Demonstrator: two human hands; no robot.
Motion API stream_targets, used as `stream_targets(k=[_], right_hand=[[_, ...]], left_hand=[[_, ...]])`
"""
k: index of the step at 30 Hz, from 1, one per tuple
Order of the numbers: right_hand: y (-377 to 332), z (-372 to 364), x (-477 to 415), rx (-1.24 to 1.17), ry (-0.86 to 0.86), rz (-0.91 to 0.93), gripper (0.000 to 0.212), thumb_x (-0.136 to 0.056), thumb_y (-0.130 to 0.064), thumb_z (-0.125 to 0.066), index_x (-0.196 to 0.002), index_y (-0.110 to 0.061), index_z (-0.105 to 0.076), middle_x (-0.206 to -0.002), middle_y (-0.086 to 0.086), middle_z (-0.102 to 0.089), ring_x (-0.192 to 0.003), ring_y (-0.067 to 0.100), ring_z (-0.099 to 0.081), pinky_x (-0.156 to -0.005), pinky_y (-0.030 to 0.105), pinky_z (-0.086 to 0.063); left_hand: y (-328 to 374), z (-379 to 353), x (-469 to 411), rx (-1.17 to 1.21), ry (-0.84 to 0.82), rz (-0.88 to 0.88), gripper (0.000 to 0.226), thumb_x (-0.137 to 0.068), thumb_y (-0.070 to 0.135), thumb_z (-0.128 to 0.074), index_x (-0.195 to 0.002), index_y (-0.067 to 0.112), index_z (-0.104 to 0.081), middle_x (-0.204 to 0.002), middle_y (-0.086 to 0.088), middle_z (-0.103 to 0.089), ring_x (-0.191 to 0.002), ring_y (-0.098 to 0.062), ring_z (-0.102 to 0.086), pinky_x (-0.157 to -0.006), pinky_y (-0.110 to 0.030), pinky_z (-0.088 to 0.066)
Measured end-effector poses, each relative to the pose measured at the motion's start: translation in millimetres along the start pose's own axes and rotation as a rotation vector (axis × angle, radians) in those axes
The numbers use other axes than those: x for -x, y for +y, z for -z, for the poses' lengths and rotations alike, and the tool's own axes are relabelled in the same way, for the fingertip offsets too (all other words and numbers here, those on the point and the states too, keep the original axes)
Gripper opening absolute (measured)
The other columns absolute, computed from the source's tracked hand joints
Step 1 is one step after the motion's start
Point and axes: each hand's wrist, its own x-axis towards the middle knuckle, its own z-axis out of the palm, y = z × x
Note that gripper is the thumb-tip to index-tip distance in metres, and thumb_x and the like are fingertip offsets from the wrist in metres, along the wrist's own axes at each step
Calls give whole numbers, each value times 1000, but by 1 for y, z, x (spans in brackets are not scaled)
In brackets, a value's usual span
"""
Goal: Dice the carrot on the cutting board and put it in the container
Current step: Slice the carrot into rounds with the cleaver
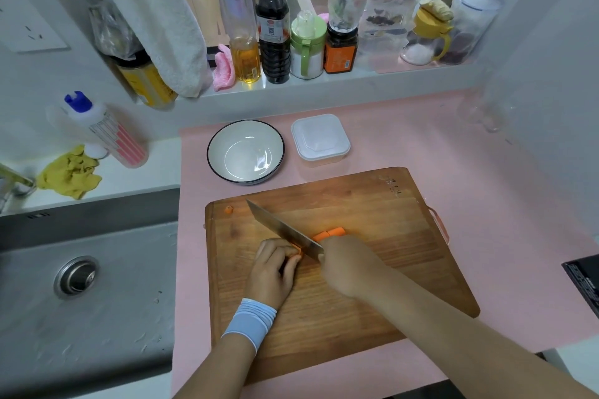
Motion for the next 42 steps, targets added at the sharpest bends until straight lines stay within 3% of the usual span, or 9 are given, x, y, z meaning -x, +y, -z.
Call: stream_targets(k=[5,11,14,21,28,34,42], right_hand=[[10,-7,-1,1,-8,27,19,-104,-20,-43,-103,-15,-61,-79,-2,-54,-69,16,-50,-53,28,-33],[6,-21,-8,-24,15,28,18,-105,-25,-41,-103,-17,-58,-89,3,-60,-82,25,-58,-66,32,-39],[6,-24,-6,-39,38,40,16,-104,-23,-43,-96,-19,-55,-83,0,-57,-83,27,-61,-66,33,-41],[9,-22,-6,-58,46,51,23,-106,-27,-42,-106,-15,-61,-97,7,-67,-90,28,-63,-66,31,-38],[7,-17,15,26,138,147,23,-106,-30,-37,-108,-21,-58,-94,6,-67,-87,32,-64,-73,41,-51],[2,-16,29,112,174,172,20,-100,-20,-42,-114,-25,-56,-94,5,-65,-85,32,-64,-63,35,-37],[3,-9,41,97,110,101,11,-99,-17,-43,-99,-24,-51,-95,5,-64,-89,32,-62,-64,34,-33]], left_hand=[[-1,-1,-1,8,-4,22,10,-89,16,-64,-86,9,-71,-91,1,-62,-93,-8,-55,-90,-16,-42],[-1,0,0,9,-8,18,6,-87,13,-67,-87,9,-71,-90,0,-62,-94,-7,-55,-91,-16,-42],[-2,0,0,-6,-9,13,4,-87,12,-68,-89,9,-71,-91,0,-62,-94,-8,-55,-90,-17,-42],[0,1,2,-68,-46,-12,13,-91,16,-60,-94,8,-70,-94,-2,-61,-96,-11,-54,-95,-15,-37],[1,1,2,-64,-23,8,13,-91,17,-60,-88,7,-68,-89,-3,-60,-91,-13,-54,-94,-11,-34],[-2,0,4,-72,-17,13,19,-92,20,-59,-86,6,-70,-87,-4,-61,-89,-16,-55,-89,-17,-41],[-2,1,2,-47,-9,18,9,-88,14,-65,-87,8,-71,-90,-2,-62,-91,-12,-55,-92,-12,-37]])
